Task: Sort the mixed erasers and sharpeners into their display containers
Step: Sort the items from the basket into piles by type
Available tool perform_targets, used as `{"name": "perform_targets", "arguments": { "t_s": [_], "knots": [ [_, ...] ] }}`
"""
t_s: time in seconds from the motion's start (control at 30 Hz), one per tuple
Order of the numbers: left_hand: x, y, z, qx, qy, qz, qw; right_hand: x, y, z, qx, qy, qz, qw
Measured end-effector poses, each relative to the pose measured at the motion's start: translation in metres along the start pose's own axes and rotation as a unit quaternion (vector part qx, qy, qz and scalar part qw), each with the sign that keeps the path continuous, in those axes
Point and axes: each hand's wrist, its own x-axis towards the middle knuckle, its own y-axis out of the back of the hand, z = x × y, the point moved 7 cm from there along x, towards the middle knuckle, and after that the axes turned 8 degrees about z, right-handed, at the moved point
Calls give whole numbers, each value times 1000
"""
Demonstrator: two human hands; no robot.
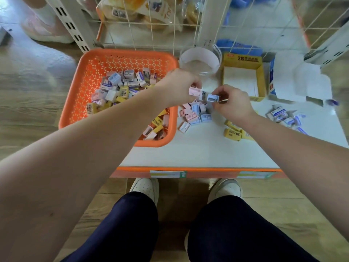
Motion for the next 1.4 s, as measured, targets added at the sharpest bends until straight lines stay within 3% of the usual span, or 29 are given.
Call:
{"name": "perform_targets", "arguments": {
  "t_s": [0.27, 0.37, 0.5, 0.63, 0.9, 1.2, 1.4],
  "knots": [
    [5, -12, 8, 112, -13, -10, 994, 0, -4, -1, 7, 36, -11, 999],
    [4, -10, 4, 76, -12, 12, 997, -2, -4, 1, 48, 24, -9, 999],
    [-3, 5, -12, -41, 33, 112, 992, -1, -4, 2, 72, 6, -4, 997],
    [-14, 22, -35, -77, 87, 193, 974, 2, 0, -3, 77, 9, 21, 997],
    [-34, 41, -70, -134, 141, 258, 946, 7, 3, -49, 96, 64, 96, 989],
    [-66, 13, -117, -106, 206, 119, 965, -3, -27, -123, 84, 218, 57, 971],
    [-85, 0, -131, -80, 202, 33, 975, -19, -65, -151, -66, 336, -76, 936]
  ]
}}
